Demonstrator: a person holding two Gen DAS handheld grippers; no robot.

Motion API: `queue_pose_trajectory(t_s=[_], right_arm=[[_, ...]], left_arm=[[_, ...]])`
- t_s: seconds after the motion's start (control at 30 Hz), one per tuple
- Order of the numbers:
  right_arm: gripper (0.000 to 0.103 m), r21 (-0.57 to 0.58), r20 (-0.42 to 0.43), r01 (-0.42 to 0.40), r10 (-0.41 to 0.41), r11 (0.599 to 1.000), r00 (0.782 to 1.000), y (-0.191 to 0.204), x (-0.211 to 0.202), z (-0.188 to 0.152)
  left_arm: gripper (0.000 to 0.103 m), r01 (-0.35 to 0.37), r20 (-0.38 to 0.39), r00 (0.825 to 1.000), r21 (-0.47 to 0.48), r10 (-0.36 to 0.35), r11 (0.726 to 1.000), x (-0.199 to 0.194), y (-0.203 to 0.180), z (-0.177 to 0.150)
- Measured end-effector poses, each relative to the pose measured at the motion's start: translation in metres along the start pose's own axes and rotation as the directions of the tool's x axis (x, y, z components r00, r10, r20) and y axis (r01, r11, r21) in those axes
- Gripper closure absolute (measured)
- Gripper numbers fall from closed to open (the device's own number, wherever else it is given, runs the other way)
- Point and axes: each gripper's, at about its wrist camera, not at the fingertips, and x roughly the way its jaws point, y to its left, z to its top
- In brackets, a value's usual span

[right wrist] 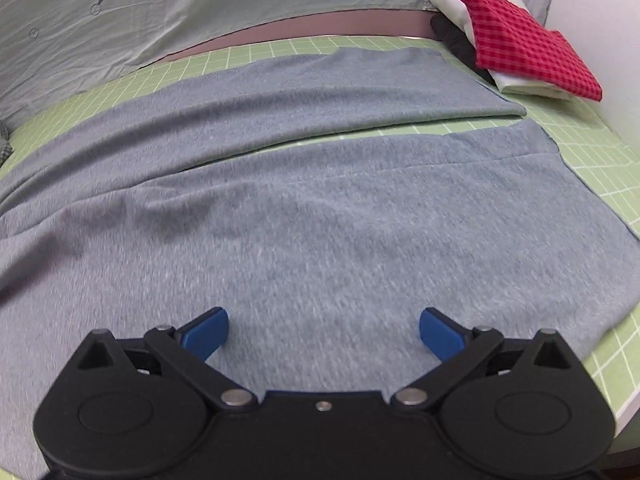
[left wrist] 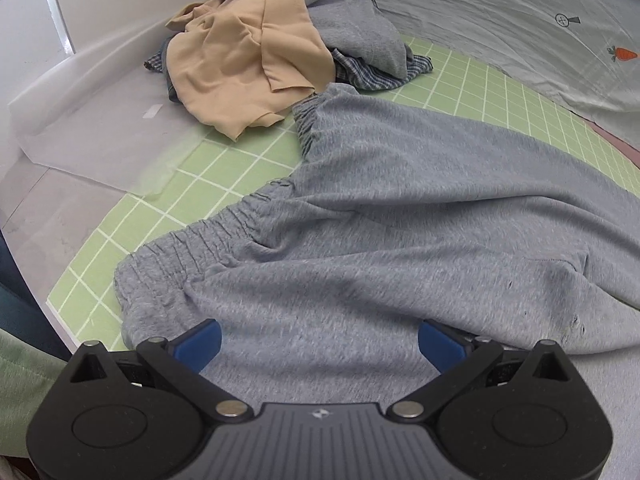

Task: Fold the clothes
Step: 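Move left gripper to the sweatpants waistband and grasp it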

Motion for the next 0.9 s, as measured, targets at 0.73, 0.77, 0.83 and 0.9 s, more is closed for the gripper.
queue_pose_trajectory(t_s=[0.73,0.77,0.83,0.9], right_arm=[[0.0,0.035,-0.098,0.035,-0.032,0.999,0.995,-0.037,-0.025,-0.022],[0.0,0.043,-0.1,0.042,-0.037,0.998,0.994,-0.036,-0.025,-0.022],[0.0,0.064,-0.105,0.06,-0.053,0.996,0.993,-0.035,-0.025,-0.022],[0.0,0.09,-0.108,0.081,-0.071,0.993,0.992,-0.032,-0.025,-0.021]], left_arm=[[0.006,-0.004,0.105,0.994,-0.123,0.017,0.992,-0.013,0.046,0.028],[0.01,0.005,0.105,0.994,-0.126,0.008,0.992,-0.01,0.051,0.035],[0.025,0.04,0.105,0.994,-0.128,-0.026,0.991,-0.002,0.058,0.049],[0.029,0.089,0.102,0.992,-0.127,-0.076,0.988,0.008,0.064,0.064]])
